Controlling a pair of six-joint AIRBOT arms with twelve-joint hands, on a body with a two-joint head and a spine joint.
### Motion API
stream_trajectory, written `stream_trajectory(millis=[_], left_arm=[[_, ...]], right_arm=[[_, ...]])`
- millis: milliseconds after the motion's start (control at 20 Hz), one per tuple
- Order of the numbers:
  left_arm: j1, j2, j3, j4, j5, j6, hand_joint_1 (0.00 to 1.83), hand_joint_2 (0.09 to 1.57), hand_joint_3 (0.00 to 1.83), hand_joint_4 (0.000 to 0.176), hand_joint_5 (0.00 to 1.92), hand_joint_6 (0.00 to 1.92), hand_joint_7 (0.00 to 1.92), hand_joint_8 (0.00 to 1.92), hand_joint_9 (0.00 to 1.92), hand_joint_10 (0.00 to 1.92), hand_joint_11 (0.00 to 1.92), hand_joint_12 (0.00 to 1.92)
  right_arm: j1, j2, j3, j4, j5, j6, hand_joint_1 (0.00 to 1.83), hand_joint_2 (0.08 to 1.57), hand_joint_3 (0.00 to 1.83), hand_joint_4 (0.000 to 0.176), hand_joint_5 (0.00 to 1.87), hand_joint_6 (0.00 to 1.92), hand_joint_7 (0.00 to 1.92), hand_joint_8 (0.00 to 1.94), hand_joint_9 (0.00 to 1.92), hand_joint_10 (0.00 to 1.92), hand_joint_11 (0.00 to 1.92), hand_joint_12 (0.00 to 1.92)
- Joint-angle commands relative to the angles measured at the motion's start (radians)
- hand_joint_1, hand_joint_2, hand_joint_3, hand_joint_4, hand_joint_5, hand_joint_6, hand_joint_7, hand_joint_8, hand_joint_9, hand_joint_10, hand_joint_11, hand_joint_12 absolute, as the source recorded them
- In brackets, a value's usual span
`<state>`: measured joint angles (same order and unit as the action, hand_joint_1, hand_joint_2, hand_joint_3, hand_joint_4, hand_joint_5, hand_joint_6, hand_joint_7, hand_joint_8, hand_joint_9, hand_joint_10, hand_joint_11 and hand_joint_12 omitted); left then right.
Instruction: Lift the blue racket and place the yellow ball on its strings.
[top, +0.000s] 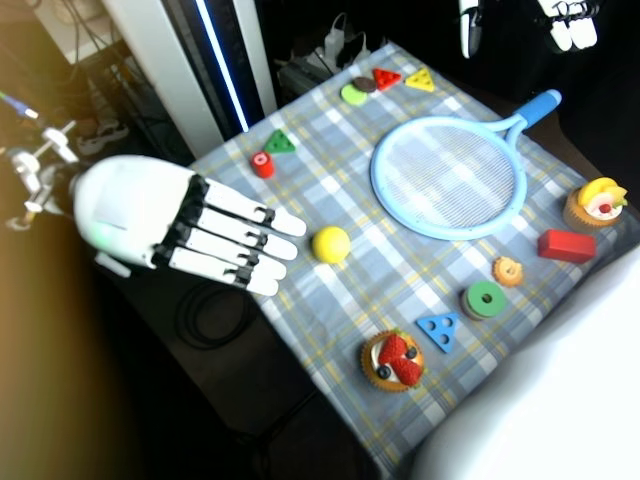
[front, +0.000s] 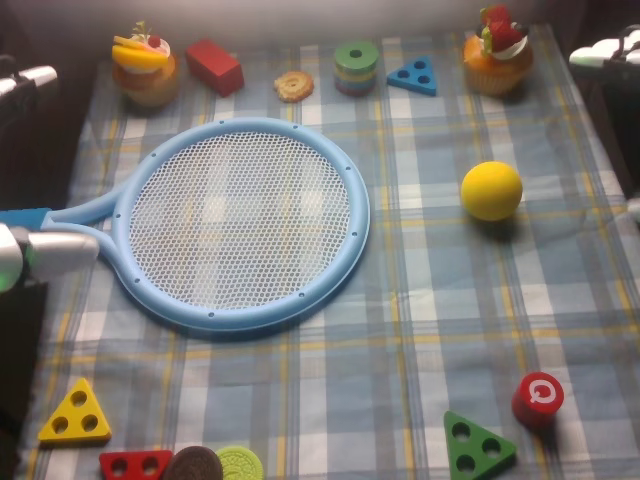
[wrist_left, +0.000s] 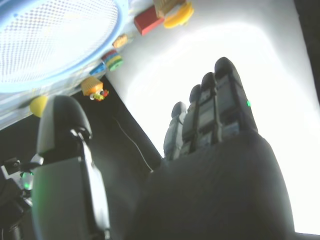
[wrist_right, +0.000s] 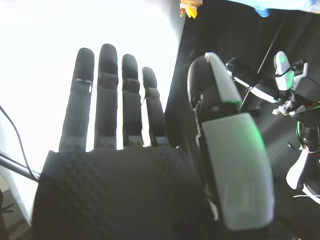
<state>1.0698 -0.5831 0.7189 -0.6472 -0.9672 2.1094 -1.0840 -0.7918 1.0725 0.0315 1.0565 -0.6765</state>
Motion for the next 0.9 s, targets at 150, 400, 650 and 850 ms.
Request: stream_trajectory(millis=[150,400,650,850], left_arm=[[-0.010,-0.011,0.056,-0.047,-0.025,0.020,0.66,0.90,0.00,0.176,0.07,0.00,0.21,0.00,0.16,0.00,0.00,0.26],[-0.021,-0.032,0.111,-0.159,0.099,0.225,0.75,0.86,0.00,0.176,0.09,0.00,0.19,0.00,0.16,0.00,0.00,0.42],[-0.083,-0.118,0.242,-0.310,0.261,0.379,0.81,0.89,0.00,0.176,0.06,0.00,0.17,0.00,0.13,0.00,0.00,0.44],[-0.148,-0.161,0.304,-0.400,0.348,0.550,0.84,0.89,0.00,0.176,0.03,0.00,0.18,0.00,0.17,0.00,0.00,0.62]], right_arm=[[0.001,-0.010,0.004,0.022,0.115,0.001,0.87,1.03,0.00,0.058,0.28,0.00,0.35,0.01,0.35,0.01,0.29,0.11],[0.002,-0.025,0.018,0.008,0.095,0.013,0.77,1.04,0.00,0.053,0.28,0.00,0.41,0.01,0.41,0.02,0.39,0.13],[0.002,-0.029,0.023,-0.004,0.080,0.020,0.77,1.05,0.00,0.037,0.29,0.00,0.45,0.01,0.43,0.01,0.39,0.11],[0.007,-0.046,0.043,-0.032,0.077,0.055,0.87,1.07,0.01,0.000,0.30,0.00,0.44,0.00,0.44,0.01,0.40,0.11]])
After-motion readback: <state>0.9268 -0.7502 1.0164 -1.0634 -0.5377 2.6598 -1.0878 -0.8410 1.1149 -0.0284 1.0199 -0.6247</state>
